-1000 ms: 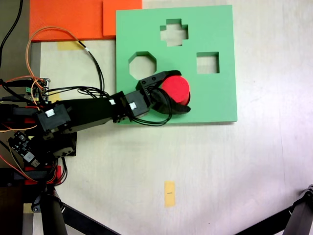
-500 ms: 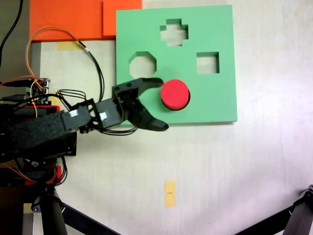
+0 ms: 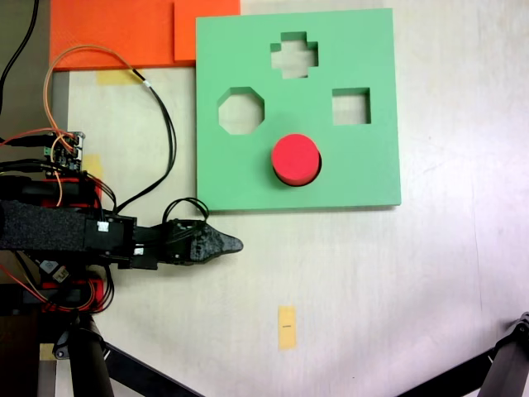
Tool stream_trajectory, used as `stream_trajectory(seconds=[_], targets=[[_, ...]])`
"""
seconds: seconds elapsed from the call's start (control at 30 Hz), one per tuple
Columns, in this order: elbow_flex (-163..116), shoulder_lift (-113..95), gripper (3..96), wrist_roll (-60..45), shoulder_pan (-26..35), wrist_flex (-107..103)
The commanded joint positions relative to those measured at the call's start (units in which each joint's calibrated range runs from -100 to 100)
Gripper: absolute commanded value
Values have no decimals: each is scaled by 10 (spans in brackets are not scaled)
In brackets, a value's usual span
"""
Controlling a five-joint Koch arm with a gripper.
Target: Put the cylinder block into the corresponding hole
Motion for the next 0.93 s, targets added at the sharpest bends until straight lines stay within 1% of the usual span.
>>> stream_trajectory(seconds=[0.03, 0.1, 0.2, 0.23, 0.37, 0.93], targets=[[-43, -7, 479, 1, 5, 58], [-43, -7, 479, 2, 5, 58], [-43, -7, 485, 7, 8, -77], [-43, -7, 481, 13, 11, -85], [-43, -7, 507, 18, 14, -85], [-43, -7, 501, 19, 12, -84]])
